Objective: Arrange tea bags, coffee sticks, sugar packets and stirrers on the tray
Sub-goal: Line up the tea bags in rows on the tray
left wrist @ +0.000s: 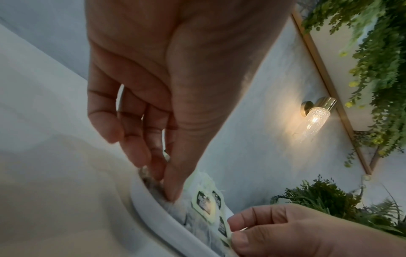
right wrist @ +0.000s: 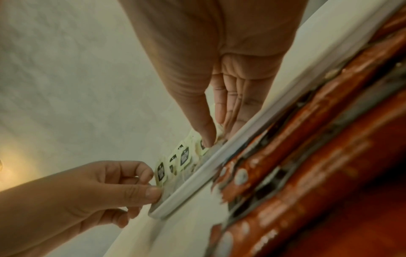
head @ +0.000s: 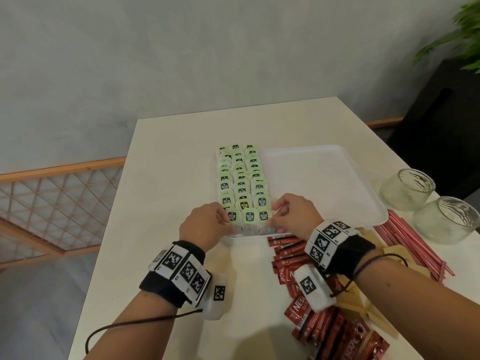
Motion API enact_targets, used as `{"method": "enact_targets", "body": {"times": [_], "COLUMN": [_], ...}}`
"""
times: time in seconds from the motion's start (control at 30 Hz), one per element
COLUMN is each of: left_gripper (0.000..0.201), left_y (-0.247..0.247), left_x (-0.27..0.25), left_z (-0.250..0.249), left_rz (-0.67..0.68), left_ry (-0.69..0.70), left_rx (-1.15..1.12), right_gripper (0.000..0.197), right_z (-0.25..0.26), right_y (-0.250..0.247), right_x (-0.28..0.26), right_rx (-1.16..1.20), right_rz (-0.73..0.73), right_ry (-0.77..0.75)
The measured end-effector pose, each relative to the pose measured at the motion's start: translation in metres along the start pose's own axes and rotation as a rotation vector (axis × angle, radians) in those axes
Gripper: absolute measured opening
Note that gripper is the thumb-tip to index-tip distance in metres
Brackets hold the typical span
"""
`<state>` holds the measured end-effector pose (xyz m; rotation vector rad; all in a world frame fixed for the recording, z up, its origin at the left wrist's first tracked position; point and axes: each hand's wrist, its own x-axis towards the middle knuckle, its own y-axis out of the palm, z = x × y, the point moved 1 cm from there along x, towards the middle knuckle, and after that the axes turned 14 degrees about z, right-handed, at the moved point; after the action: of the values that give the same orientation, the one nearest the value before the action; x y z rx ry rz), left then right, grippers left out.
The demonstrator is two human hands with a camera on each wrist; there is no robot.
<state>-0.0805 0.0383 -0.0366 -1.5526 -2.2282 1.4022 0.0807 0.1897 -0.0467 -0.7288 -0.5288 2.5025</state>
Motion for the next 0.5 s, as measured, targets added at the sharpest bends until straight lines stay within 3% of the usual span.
{"method": "enact_targets", "body": {"times": [0.13, 0.33, 0.5], "left_gripper": [0.022, 0.017, 0.007], "left_y": [0.0, -0.001, 0.005], "left_x": [0.0, -0.005, -0.022], "left_z": [-0.01, -0.026, -0.057], "left_rz": [-0.001, 0.03, 0.028], "left_ry": [0.079, 0.081, 0.244], "left_rx": [0.001, 0.107, 0.189], "right_gripper": [0.032, 0.027, 0.019], "right_z": [0.0, 0.012, -0.002], "right_y": [-0.002, -0.025, -0.064], "right_x": [0.002, -0.01, -0.053], "right_rx": [0.022, -0.034, -0.035], "right_rz": [-0.017, -0.03, -0.053], "right_ry": [0.0, -0.042, -0.143]}}
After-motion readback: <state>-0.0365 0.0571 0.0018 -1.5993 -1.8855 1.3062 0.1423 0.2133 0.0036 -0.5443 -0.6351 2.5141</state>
